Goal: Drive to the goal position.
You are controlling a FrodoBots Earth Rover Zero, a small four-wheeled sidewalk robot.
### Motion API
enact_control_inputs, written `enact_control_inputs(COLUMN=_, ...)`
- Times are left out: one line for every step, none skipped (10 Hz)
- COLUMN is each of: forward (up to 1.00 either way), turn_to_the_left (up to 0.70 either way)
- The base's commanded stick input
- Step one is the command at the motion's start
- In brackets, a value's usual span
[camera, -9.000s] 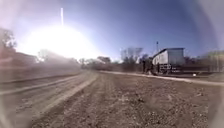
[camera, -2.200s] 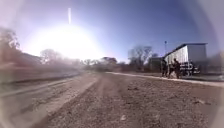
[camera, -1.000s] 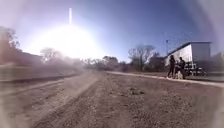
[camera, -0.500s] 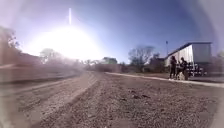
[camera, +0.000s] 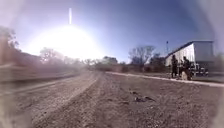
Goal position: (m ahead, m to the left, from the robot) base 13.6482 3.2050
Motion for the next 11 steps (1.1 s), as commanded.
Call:
enact_control_inputs(forward=0.5, turn_to_the_left=0.45)
enact_control_inputs(forward=0.5, turn_to_the_left=0.15)
enact_control_inputs(forward=0.5, turn_to_the_left=0.0)
enact_control_inputs(forward=0.5, turn_to_the_left=0.0)
enact_control_inputs(forward=0.5, turn_to_the_left=0.0)
enact_control_inputs(forward=0.5, turn_to_the_left=0.0)
enact_control_inputs(forward=0.5, turn_to_the_left=0.0)
enact_control_inputs(forward=0.5, turn_to_the_left=0.0)
enact_control_inputs(forward=0.5, turn_to_the_left=0.0)
enact_control_inputs(forward=0.5, turn_to_the_left=0.0)
enact_control_inputs(forward=0.5, turn_to_the_left=0.0)
